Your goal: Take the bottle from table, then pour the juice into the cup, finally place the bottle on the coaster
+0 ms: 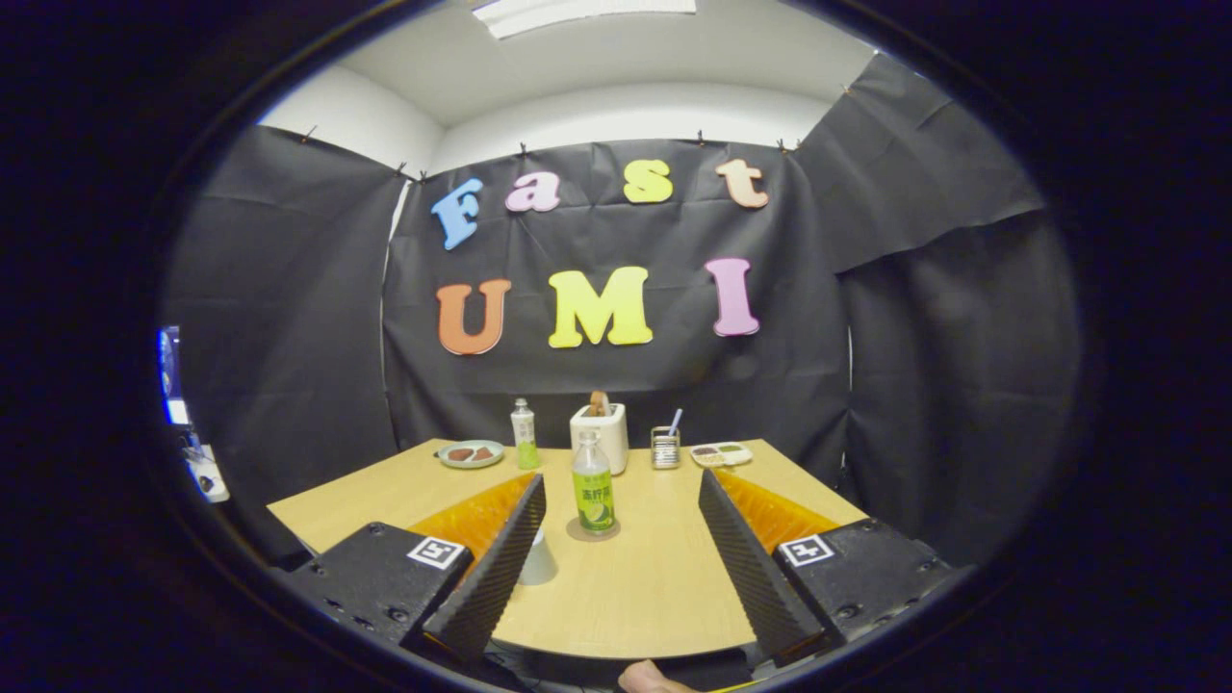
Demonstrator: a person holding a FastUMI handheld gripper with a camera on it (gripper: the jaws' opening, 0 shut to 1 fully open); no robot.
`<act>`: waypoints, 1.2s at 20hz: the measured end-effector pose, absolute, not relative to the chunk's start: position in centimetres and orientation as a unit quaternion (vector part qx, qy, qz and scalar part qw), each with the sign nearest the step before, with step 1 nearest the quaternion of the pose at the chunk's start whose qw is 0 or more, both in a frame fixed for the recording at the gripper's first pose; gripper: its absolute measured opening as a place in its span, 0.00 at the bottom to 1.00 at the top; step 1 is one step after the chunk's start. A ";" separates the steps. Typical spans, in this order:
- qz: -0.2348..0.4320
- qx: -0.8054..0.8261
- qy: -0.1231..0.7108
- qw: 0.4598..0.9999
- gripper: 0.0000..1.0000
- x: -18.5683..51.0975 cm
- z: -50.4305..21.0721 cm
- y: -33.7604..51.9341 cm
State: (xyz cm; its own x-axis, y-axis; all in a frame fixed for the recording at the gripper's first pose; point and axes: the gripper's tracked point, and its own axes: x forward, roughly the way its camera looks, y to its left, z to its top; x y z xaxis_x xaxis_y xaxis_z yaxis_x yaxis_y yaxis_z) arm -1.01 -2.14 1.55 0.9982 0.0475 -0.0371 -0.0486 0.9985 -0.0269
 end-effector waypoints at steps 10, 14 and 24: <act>0.001 -0.034 -0.020 0.999 1.00 -5.3 2.5 -2.8; 0.018 -0.052 -0.008 0.998 1.00 -5.3 2.0 -1.7; 0.023 -0.012 0.006 1.000 1.00 -4.2 1.0 -2.7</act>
